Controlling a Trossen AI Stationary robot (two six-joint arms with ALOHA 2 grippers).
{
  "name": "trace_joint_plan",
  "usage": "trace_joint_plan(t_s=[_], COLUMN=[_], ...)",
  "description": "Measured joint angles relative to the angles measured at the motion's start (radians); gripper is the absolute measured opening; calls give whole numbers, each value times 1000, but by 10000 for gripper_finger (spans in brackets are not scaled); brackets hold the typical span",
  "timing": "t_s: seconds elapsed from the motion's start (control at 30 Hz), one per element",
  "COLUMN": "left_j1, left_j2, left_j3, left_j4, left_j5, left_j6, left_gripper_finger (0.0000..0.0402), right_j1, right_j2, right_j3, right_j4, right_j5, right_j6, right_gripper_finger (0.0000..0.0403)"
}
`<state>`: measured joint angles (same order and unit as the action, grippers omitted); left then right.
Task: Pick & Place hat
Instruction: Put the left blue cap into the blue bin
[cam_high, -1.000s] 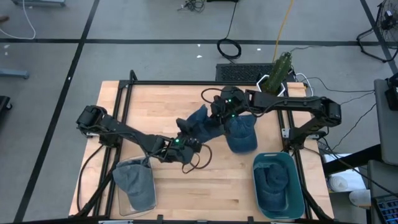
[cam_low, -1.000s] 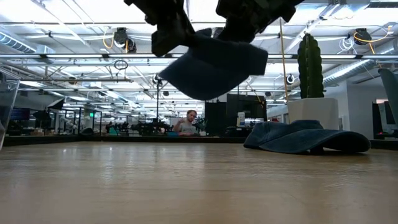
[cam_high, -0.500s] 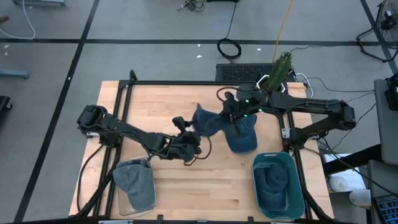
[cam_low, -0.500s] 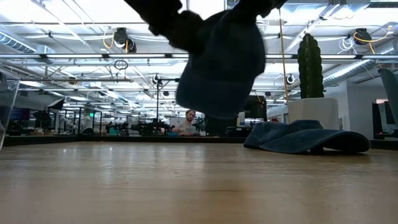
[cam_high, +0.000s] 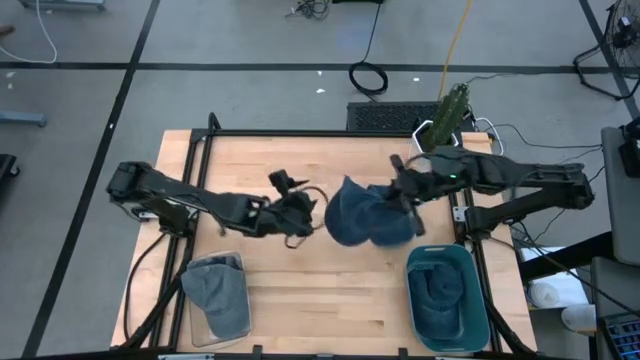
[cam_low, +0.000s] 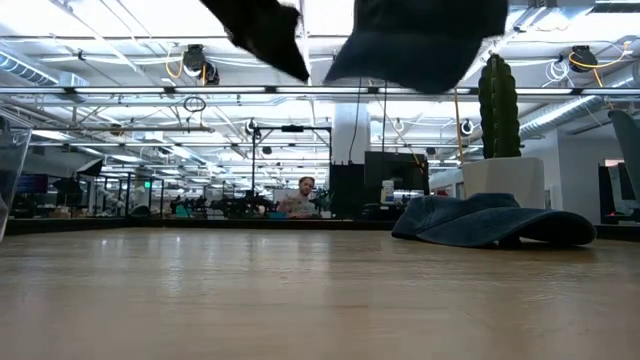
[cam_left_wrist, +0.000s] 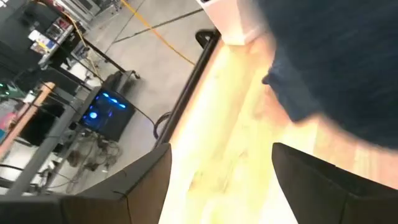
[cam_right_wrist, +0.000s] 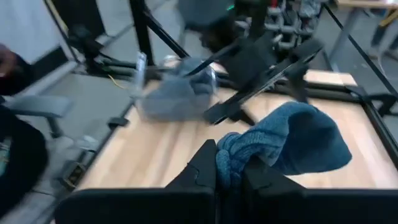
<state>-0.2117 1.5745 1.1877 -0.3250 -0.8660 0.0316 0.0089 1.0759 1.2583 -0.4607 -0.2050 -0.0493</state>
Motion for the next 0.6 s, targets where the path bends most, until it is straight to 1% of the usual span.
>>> trace_joint_plan(t_s=[0.1,0.17,0.23,0.27,0.33,0.4,0.47,0.53,0.6], left_j1=[4,5,12,21,46,76,108,153,198], left_j2=[-84,-139,-188,-213,-261,-303,-336,-365,-403], left_j3=[2,1,1,1,-1,-23,-62,-94,-126], left_j4=[-21,-70,-89,-103,-111,-85,-66,-5,32], left_j5=[2,11,70,124,283,464,656,809,939], left_j6=[-21,-91,-146,-160,-161,-88,-11,2,11], left_gripper_finger=[281,280,280,280,280,280,280,280,280], right_j1=[46,75,104,120,151,187,235,288,345], right_j2=[-48,-76,-104,-117,-144,-163,-176,-181,-174], right_j3=[0,0,0,0,0,0,0,0,2], right_j4=[-3,-23,-62,-86,-129,-152,-164,-187,-210], right_j5=[1,-2,-10,-29,-92,-136,-139,-138,-140], right_j6=[15,20,0,-18,-49,-36,2,47,120], right_gripper_finger=[5,5,5,5,5,5,5,5,5])
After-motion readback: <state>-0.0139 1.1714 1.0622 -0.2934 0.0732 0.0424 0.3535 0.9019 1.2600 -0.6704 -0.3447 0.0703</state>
